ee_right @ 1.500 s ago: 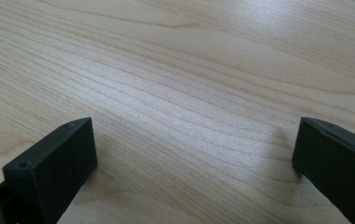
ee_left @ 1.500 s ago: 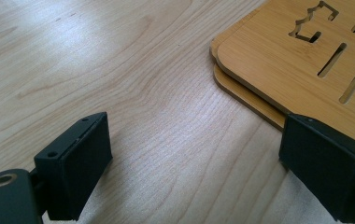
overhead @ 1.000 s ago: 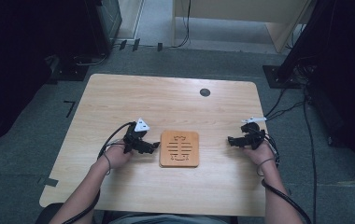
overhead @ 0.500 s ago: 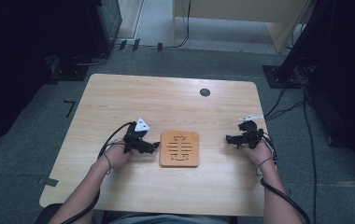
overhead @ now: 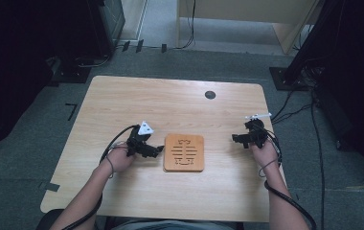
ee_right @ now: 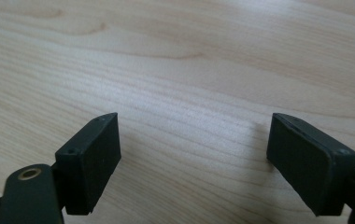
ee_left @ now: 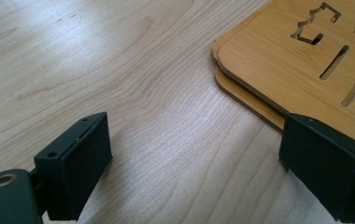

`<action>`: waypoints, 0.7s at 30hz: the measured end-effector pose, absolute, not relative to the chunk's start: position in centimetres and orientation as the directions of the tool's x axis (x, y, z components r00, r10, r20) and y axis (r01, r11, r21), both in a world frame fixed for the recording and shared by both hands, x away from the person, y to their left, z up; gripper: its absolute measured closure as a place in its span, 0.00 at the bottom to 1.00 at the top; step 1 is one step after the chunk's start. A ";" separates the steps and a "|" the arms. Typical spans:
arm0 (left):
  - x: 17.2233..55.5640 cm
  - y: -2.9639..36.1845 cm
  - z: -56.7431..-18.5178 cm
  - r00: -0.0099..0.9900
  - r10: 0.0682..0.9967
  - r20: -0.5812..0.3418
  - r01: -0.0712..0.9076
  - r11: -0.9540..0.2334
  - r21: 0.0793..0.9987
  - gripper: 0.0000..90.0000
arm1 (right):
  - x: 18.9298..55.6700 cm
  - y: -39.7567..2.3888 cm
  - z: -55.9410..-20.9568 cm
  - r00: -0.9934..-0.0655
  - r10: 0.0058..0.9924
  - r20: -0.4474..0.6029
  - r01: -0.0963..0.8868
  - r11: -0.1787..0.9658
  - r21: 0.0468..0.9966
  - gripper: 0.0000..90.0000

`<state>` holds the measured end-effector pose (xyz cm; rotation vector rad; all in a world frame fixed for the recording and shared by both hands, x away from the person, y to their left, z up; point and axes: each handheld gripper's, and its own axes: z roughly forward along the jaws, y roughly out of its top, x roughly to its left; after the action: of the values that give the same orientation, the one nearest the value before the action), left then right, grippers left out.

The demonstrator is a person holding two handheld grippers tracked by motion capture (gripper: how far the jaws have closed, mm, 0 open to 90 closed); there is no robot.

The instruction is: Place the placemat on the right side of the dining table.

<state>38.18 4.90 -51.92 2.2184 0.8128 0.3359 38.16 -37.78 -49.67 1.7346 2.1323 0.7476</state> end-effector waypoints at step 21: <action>38.6 5.0 -51.3 0.733 0.677 -0.068 0.525 -0.499 0.690 0.09 | 37.3 -35.5 -49.1 -0.304 0.947 0.106 0.805 0.196 0.561 0.15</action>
<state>38.56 5.01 -51.30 2.2168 0.9029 0.2741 37.33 -35.50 -49.09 1.6676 2.2102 0.7780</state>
